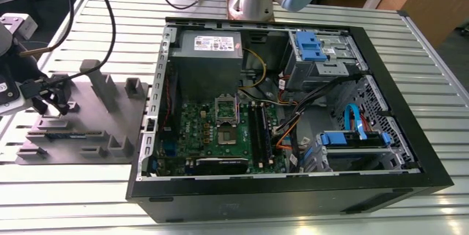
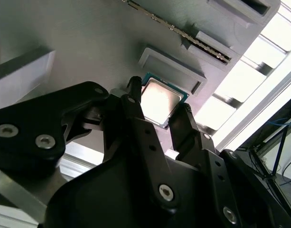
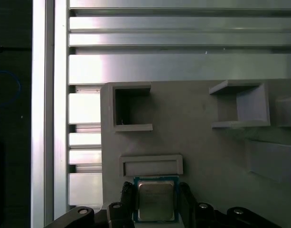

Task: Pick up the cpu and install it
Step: 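Pick up the cpu and move it towards the insertion slot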

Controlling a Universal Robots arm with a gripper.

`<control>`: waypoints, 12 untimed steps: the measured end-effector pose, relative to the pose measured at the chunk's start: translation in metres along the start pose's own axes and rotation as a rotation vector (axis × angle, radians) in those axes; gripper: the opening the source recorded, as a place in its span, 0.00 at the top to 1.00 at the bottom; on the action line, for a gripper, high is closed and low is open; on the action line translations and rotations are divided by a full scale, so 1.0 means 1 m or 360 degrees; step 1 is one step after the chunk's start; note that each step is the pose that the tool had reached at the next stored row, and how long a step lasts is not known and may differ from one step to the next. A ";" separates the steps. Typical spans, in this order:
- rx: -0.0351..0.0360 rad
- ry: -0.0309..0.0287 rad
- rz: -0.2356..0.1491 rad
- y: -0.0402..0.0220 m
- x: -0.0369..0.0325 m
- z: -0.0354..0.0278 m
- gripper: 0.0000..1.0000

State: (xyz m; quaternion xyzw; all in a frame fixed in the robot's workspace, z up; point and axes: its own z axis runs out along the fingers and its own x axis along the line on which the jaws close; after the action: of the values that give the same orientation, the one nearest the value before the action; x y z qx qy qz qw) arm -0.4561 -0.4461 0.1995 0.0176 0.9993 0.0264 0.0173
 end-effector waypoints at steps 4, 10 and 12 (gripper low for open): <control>0.0000 0.00005 0.0000 0.0001 0.0000 -0.0020 0.52; 0.0000 0.00002 0.0000 0.0001 -0.0001 -0.0020 0.52; 0.0000 0.00003 0.0000 0.0001 -0.0001 -0.0021 0.52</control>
State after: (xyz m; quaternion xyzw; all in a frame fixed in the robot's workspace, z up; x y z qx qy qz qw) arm -0.4561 -0.4461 0.2016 0.0177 0.9993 0.0264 0.0173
